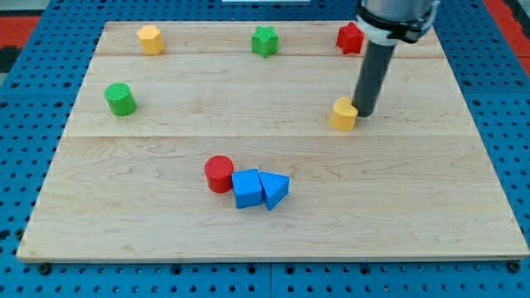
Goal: Push the heart into the cube and red circle
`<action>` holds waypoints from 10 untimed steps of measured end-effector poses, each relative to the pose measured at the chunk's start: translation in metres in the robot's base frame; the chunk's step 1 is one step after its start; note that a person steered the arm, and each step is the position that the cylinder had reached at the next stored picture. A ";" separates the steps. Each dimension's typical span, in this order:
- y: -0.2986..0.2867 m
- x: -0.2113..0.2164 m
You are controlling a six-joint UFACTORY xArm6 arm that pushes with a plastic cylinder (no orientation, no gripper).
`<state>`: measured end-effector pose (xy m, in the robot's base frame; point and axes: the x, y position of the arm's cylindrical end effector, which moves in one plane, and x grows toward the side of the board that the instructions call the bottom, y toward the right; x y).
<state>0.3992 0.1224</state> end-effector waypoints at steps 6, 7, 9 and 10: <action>-0.095 0.032; -0.095 0.071; -0.070 0.047; -0.076 0.044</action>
<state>0.4427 0.0461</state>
